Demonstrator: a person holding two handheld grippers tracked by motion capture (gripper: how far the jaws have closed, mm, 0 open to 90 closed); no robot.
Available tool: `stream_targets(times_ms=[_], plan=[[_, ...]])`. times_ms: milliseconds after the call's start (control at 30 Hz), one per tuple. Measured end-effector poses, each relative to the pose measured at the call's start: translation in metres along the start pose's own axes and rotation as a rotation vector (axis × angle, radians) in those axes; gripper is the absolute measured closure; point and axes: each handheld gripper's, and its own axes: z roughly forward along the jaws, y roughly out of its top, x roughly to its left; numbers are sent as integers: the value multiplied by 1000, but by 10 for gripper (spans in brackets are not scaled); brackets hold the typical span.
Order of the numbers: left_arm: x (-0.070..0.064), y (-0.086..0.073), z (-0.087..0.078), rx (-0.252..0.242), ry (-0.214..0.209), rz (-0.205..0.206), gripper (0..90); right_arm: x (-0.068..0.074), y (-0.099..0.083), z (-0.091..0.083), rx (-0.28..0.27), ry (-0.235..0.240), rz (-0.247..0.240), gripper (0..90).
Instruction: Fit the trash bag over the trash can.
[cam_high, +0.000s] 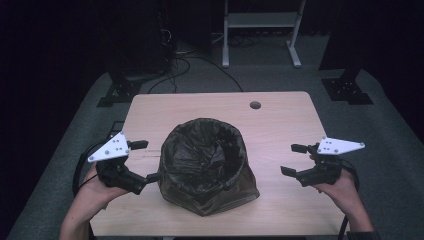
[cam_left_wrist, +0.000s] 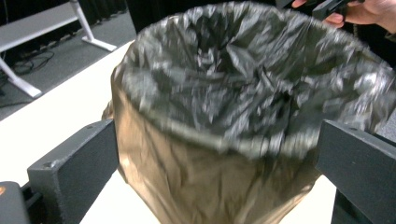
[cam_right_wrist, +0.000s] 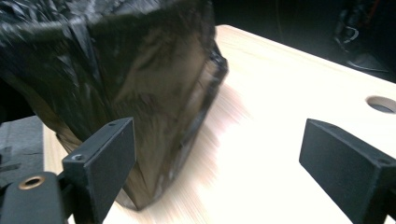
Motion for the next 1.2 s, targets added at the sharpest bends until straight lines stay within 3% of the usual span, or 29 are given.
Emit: stream_targets(times_ms=[300,533,767,967,1200], plan=[[1,-45,3,-11,50,-48,0,-6,-25,-24,21,-97,31,96],[5,-69,14,37,100,-78,0,-7,-47,-38,46,-186,53,96],[4,-93,28,93,121,-105,0,-10,-70,-46,77,-248,83,96],[4,-113,39,130,126,-138,0,-14,-88,-48,101,-295,118,96],[3,-131,52,179,131,-159,0,-19,-104,-40,173,-325,132,96]])
